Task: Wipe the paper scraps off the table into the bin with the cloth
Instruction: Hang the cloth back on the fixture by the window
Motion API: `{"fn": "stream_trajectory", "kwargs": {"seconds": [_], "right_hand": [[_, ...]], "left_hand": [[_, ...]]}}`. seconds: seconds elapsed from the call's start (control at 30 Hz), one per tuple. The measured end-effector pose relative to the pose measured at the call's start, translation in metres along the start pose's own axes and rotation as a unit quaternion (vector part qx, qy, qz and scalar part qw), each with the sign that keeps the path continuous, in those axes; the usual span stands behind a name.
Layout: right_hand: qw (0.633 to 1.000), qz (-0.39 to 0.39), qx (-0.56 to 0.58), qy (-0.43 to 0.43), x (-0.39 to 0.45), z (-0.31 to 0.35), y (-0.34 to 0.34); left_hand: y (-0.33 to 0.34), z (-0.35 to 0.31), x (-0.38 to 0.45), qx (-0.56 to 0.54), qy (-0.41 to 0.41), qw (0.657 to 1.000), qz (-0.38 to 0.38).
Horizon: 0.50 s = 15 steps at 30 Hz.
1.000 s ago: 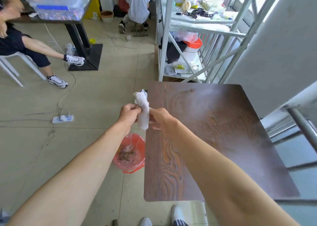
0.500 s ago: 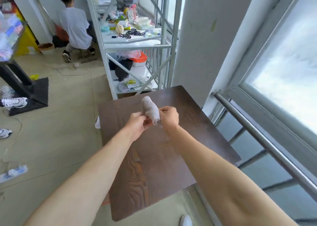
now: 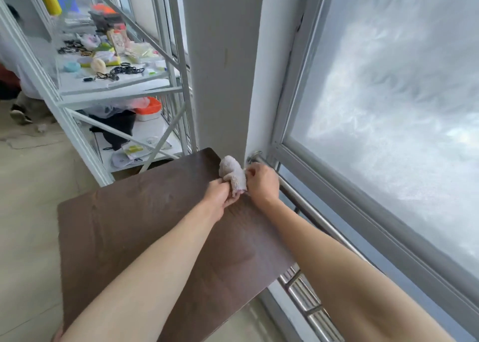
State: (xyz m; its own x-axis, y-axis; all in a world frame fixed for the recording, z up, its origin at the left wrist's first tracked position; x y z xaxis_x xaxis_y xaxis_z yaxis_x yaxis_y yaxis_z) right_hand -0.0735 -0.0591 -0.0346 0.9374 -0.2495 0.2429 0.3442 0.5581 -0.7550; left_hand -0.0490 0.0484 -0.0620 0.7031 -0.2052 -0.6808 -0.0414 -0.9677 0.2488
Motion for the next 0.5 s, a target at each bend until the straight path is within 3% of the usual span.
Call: {"fn": "stream_trajectory", "kwargs": {"seconds": [0.17,0.27,0.5], "right_hand": [[0.998,0.05,-0.037,-0.032,0.026,-0.042,-0.019],[0.996,0.051,-0.071,-0.028,0.036,-0.062,-0.021],[0.995,0.001,-0.104,-0.013,0.055,-0.09,-0.024]], "left_hand": [[0.047,0.001,0.024,-0.023,-0.012,0.998,0.056],[0.069,0.002,0.039,-0.003,-0.026,0.999,0.04],[0.093,0.001,0.07,0.032,-0.002,0.999,0.019]]}}
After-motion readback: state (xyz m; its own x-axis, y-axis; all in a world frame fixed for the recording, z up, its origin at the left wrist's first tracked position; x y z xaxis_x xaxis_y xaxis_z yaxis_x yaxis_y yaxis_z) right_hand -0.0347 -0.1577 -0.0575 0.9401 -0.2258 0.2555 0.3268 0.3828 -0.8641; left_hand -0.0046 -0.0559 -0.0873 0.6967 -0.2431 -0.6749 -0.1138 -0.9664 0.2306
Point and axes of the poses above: each hand's wrist, its own x-axis towards the middle knuckle, its own y-axis out of the palm, z = x × y, the point moved 1 cm from there along x, towards the middle knuckle, and after that the axes turned 13 degrees about -y, right-handed, at the moved point
